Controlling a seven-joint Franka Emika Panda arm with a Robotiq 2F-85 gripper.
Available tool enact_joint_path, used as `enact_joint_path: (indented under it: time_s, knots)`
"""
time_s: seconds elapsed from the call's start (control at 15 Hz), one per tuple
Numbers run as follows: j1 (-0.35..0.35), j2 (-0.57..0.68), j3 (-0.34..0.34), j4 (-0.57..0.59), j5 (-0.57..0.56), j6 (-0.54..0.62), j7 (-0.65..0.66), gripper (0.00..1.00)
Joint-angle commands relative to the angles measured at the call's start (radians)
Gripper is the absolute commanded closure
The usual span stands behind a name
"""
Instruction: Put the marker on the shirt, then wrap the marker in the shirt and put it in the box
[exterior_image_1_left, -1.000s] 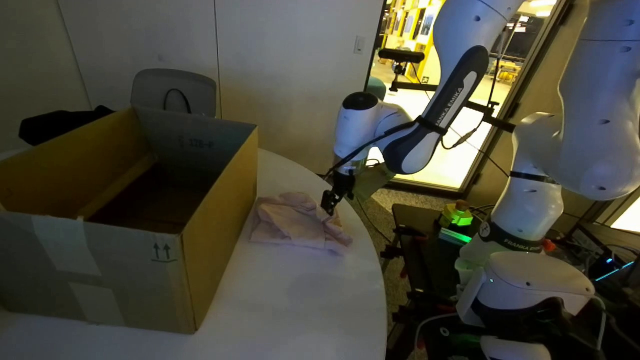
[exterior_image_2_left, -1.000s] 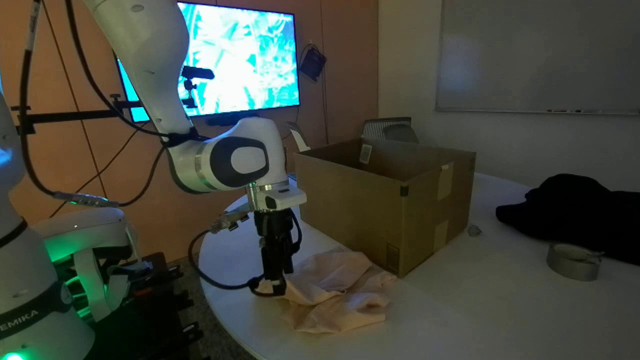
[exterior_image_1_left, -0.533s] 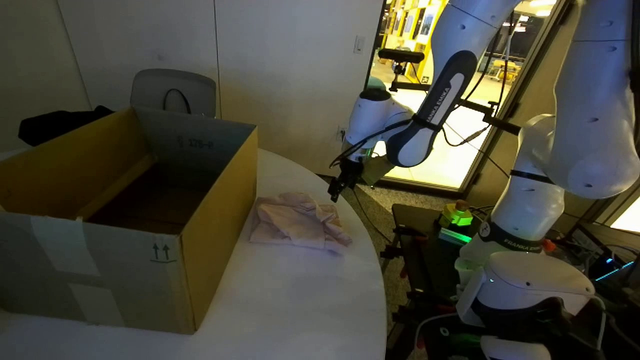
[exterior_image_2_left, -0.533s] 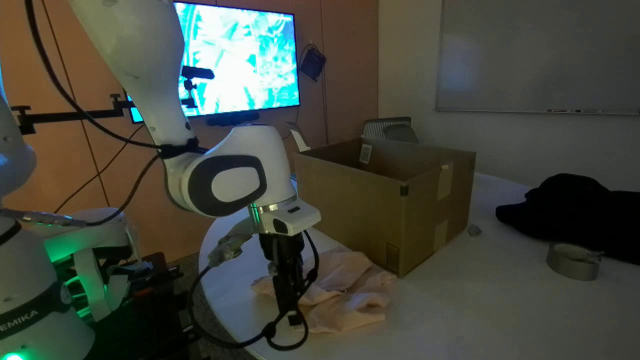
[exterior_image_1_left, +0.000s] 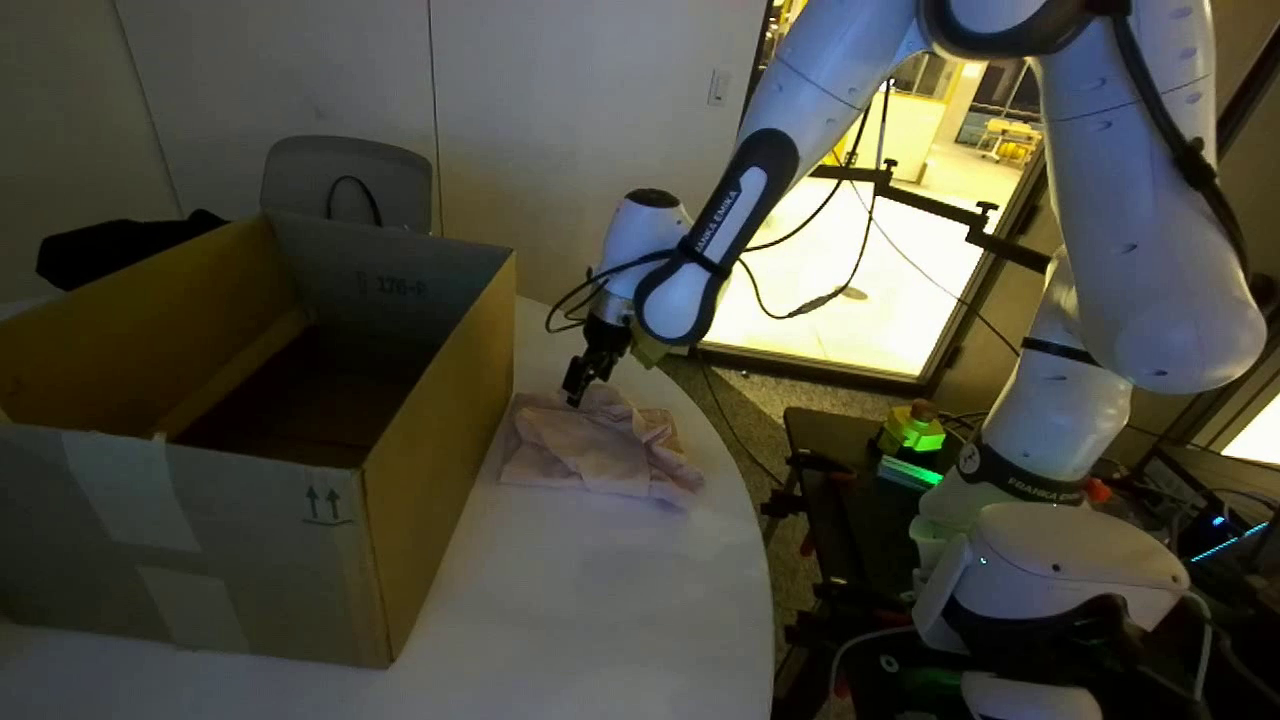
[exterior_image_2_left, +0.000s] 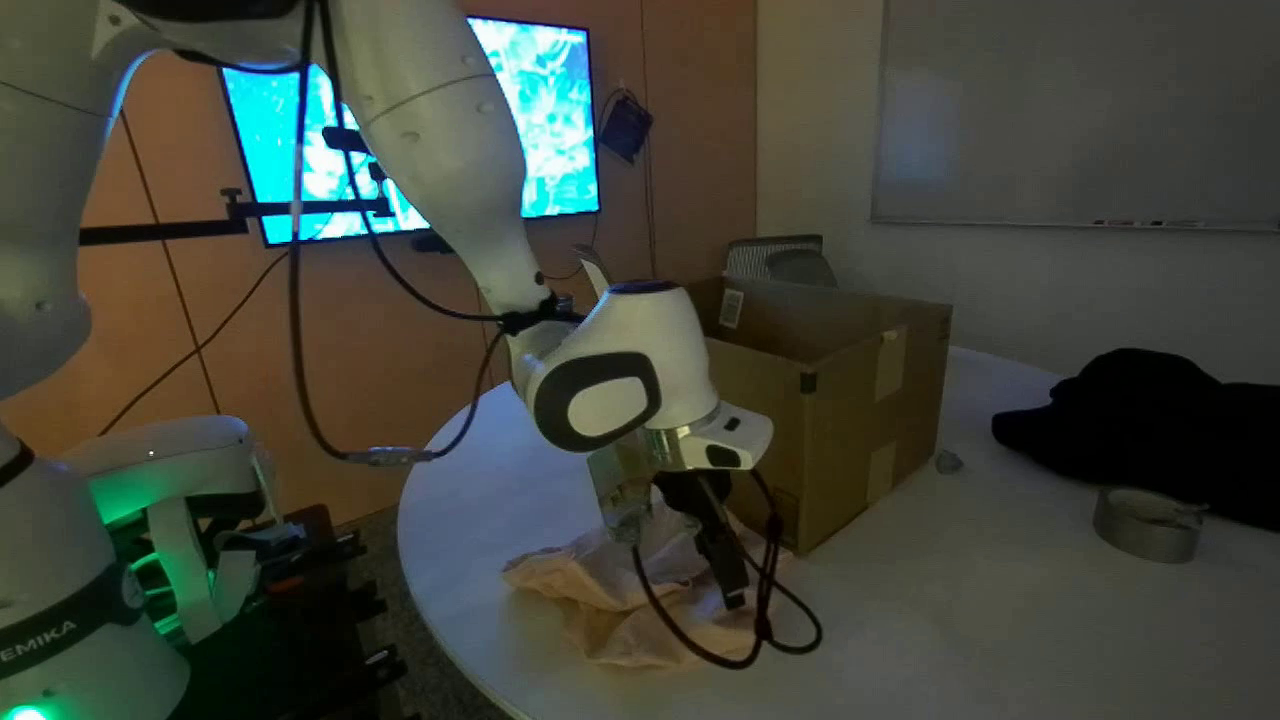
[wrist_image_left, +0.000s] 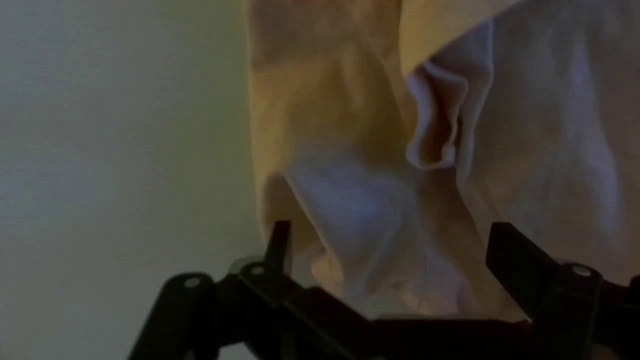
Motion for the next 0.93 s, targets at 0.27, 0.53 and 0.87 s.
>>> enact_joint_path:
  time_s: [0.27, 0.53, 0.87]
  knots:
    - [-0.068, 0.222, 0.019, 0.349, 0.083, -0.113, -0.195, 0.00]
    - [-0.087, 0.232, 0.003, 0.372, 0.079, -0.146, -0.222, 0.00]
    - [-0.086, 0.179, -0.026, 0.308, 0.071, -0.158, -0.239, 0.00]
